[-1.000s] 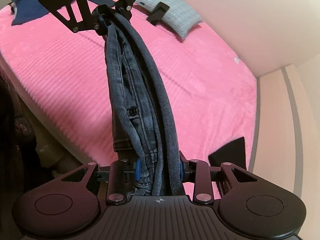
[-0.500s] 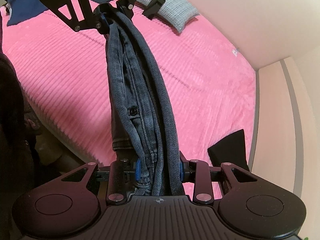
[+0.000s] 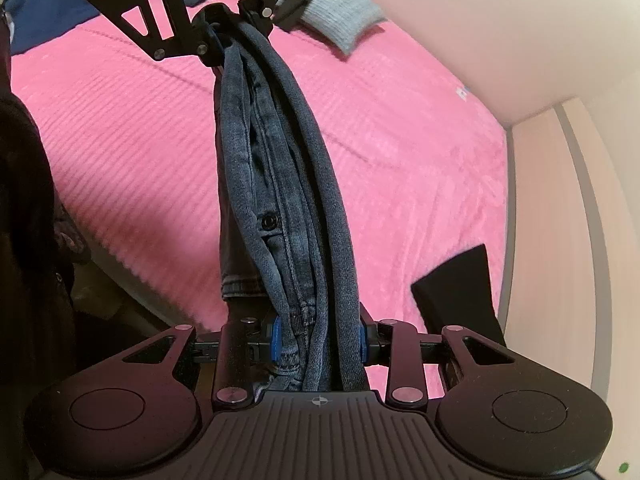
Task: Fold clothes
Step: 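Hold the jeans bundle hanging from both grippers and carry it along the bed, then lower the jeans bundle flat onto the pink bed with both grippers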
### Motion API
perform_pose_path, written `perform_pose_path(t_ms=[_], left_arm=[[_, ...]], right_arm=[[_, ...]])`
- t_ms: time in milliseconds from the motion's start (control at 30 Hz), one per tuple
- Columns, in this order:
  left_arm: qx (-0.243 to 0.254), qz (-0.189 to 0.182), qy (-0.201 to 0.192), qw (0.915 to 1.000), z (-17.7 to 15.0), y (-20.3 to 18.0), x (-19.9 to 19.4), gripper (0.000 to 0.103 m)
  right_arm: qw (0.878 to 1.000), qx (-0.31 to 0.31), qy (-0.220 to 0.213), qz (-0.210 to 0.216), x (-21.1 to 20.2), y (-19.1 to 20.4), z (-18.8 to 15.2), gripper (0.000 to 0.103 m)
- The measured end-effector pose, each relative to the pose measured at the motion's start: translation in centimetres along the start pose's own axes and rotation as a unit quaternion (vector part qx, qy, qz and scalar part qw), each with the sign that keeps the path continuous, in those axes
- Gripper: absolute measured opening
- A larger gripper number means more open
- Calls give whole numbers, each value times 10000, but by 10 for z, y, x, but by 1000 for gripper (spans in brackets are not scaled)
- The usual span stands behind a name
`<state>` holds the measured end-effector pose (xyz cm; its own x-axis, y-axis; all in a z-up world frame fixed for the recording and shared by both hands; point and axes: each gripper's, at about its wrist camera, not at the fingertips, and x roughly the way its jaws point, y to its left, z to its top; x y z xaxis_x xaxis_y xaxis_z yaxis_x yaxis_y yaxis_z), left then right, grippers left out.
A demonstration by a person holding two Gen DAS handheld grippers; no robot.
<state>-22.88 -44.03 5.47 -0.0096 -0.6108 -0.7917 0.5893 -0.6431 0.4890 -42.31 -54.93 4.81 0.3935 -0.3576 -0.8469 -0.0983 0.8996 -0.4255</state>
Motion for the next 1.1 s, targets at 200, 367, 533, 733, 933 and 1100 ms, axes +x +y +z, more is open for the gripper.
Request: perform_pose_path(t_ms=[200,367,533,733,933,1100], left_arm=[[167,24,13,9999,42,26,37,21],[111,118,20,9999,105,70,93,21],[-148,100,43,9998,189,129,173,21],[-198,376,90,9991,277,219,262,21],[-157,1420,154,9896,311,275,339,21],[-32,1334,395,9903,277,225,458,22]], right_arm=[[9999,51,-99,0,25,-74,-42,32],[9998,-94,-172,-56,60,-179,-96,32],[9992,-245,-214,-223,100,-301,-144,32],[9939,-578,-534,-774,159,-427,-162,32],[9802,-797,-831,-1613,262,-448,-187,32],[9929,-888,-268,-747,395,-393,-238,33]])
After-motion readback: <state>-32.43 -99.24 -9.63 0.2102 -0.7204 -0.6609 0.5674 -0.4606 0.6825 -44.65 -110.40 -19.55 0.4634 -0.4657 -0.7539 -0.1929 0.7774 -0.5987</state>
